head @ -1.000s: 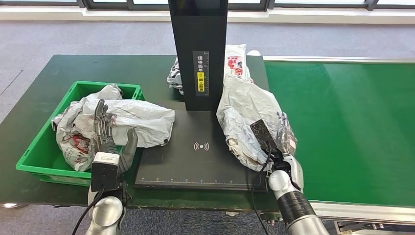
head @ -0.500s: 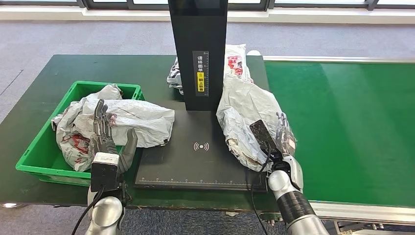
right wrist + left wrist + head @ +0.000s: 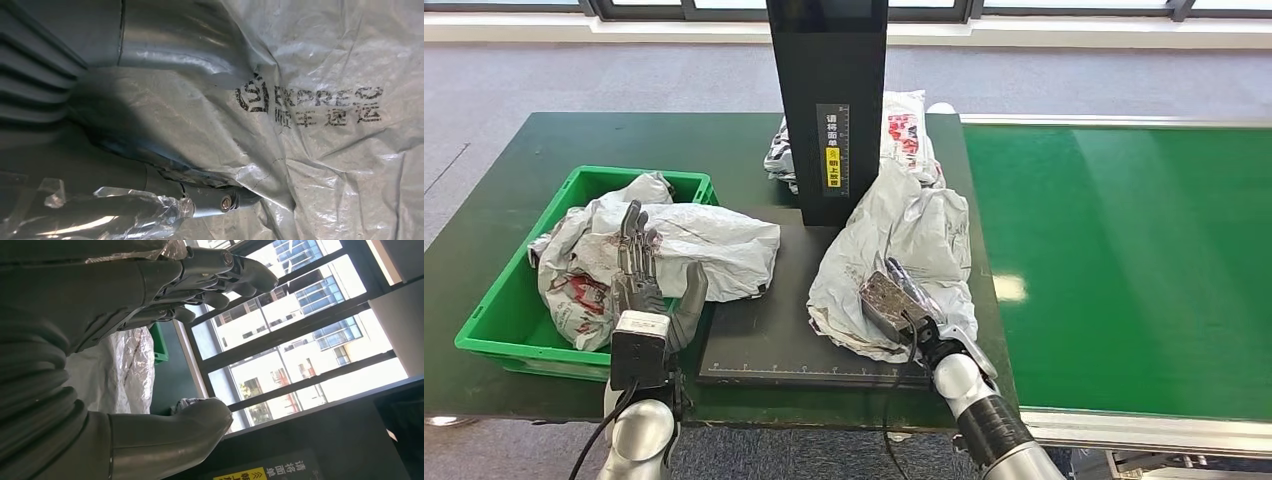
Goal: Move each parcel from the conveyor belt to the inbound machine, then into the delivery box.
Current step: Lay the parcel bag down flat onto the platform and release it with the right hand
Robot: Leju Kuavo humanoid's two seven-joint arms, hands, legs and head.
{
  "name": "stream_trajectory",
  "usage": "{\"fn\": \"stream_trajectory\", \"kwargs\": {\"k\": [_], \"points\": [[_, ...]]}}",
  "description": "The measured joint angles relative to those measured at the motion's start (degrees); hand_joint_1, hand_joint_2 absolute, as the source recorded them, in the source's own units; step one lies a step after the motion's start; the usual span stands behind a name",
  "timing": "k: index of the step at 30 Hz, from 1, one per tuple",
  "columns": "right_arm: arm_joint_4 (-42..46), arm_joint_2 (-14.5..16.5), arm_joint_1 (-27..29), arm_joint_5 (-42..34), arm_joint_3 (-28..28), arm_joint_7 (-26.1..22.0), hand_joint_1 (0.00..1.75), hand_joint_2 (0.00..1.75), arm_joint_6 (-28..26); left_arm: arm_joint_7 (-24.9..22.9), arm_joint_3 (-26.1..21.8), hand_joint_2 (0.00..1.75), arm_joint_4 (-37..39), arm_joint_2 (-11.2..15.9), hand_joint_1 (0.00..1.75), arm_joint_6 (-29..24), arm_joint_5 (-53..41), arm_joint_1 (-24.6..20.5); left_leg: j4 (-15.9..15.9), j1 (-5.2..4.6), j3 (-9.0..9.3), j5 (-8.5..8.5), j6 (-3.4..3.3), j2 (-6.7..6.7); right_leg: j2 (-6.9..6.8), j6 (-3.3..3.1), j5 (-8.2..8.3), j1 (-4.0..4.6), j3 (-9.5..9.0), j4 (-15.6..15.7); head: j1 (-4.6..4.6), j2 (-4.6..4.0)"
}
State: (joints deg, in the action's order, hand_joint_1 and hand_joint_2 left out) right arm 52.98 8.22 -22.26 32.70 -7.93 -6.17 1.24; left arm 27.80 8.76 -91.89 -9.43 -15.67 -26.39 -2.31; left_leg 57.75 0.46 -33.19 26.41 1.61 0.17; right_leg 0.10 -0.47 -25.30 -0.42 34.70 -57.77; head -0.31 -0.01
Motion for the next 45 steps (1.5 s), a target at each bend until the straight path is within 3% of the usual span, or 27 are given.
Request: {"fn": "stream_trajectory", "kwargs": {"k": [3, 8, 11, 23, 37, 41, 45], "points": [[0.0, 0.01, -0.01, -0.57, -0.6, -0.38, 0.0, 1.75, 0.94, 0.04, 0.01, 1.75, 0.01, 0.04, 0.0, 0.01, 0.01, -0.01, 0.01, -0.04, -0.01, 0.0, -0.01, -0.01, 0.0, 0.01, 0.01, -0.02, 0.0, 0.0, 0.01, 0.0], [0.0, 0.83, -0.12, -4.86, -3.01, -3.93, 0.0, 1.75, 8.54, 0.32, 0.43, 1.75, 0.13, 0.05, 0.0, 0.47, 0.02, -0.41, 0.01, -0.04, 0.01, 0.0, -0.01, 0.02, 0.02, 0.01, 0.02, -0.05, 0.0, 0.0, 0.0, 0.0], [0.0, 1.38, -0.15, -7.9, -5.51, -4.8, 0.0, 1.75, 10.21, 0.35, 0.86, 1.75, 0.16, 0.05, 0.0, 0.48, 0.05, -0.77, 0.01, -0.02, 0.01, 0.0, 0.0, 0.0, 0.02, 0.01, 0.01, -0.03, 0.0, 0.0, 0.0, 0.0], [-1.39, 1.14, -2.33, -19.1, -10.59, -8.24, 0.0, 1.75, 10.24, 0.71, 1.95, 1.75, 1.93, 0.08, 0.0, -0.2, 0.7, -2.0, 0.03, -0.05, 0.0, -0.01, -0.01, -0.01, 0.01, 0.04, 0.04, -0.03, 0.0, 0.0, 0.0, 0.01], [-3.16, 0.66, -3.8, -20.57, -14.1, -8.59, 0.0, 1.75, 10.02, 0.84, 2.45, 1.75, 3.49, 0.08, 0.0, -0.53, 0.68, -2.71, 0.04, -0.05, 0.0, -0.01, -0.01, -0.01, 0.01, 0.04, 0.04, -0.03, 0.0, 0.0, 0.0, 0.01], [-3.16, 0.66, -3.84, -19.84, -14.49, -7.54, 0.0, 1.75, 7.94, 0.84, 2.45, 1.75, 3.49, 0.06, 0.0, -0.61, 0.6, -2.78, 0.04, -0.05, 0.0, -0.01, -0.01, -0.01, 0.01, 0.04, 0.04, -0.04, 0.0, 0.0, 0.0, 0.01], [-2.6, 0.37, -3.85, -12.86, -14.78, -1.6, 0.0, 1.75, -3.38, 0.22, 2.44, 1.75, 3.12, 0.04, 0.0, -0.63, -0.22, -2.71, 0.05, -0.06, 0.0, -0.03, -0.04, -0.01, 0.01, 0.04, 0.04, -0.04, 0.0, 0.0, 0.0, 0.01]]}}
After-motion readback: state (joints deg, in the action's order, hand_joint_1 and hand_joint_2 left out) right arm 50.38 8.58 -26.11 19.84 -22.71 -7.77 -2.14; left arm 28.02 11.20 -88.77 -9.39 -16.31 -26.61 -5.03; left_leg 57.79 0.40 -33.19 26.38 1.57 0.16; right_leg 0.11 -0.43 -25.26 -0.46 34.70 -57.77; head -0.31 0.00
